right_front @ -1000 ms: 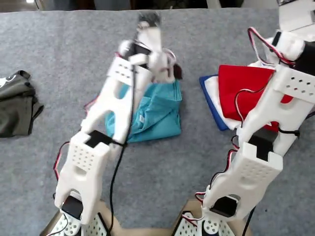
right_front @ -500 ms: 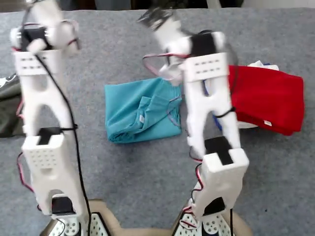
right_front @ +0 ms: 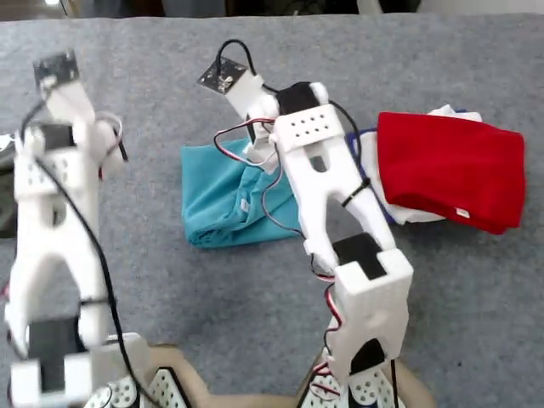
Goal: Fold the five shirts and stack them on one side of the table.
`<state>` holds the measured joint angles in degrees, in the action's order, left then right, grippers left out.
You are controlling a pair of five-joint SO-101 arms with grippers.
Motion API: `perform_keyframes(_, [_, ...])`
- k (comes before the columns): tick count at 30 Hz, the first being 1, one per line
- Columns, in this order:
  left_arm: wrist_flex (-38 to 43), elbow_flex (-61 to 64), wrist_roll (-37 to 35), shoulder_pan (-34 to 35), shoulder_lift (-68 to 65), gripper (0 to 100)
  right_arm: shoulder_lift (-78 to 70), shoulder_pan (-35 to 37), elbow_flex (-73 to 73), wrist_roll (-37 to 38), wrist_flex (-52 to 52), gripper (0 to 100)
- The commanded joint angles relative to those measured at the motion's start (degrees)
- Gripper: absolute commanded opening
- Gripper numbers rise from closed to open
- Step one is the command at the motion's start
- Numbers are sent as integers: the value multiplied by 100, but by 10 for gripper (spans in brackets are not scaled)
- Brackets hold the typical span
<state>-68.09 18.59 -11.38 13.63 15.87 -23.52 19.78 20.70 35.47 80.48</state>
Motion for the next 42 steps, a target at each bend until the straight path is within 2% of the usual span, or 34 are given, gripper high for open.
perform_keyframes(1, [1424,1877,-79,48,905,30,-101,246,4,-53,-79,15])
perform_keyframes(7, [3578,3758,-35,57,985,30,-593,668,356,-62,-484,15])
perform_keyframes(10, [4396,4382,-35,40,976,30,-963,651,769,-62,-615,15])
perform_keyframes(12, [4642,4567,-35,48,1020,30,-1270,651,1042,-62,-536,15])
perform_keyframes(20, [4633,4497,-35,57,967,30,-2149,633,2220,-62,378,14])
perform_keyframes(28, [4633,4497,-35,57,967,30,-2308,387,3046,-62,1442,14])
perform_keyframes(37, [4633,4488,-35,57,967,30,-2325,360,3090,-18,2004,14])
perform_keyframes(42, [4633,4488,-35,66,967,30,-2264,26,2870,-26,2075,14])
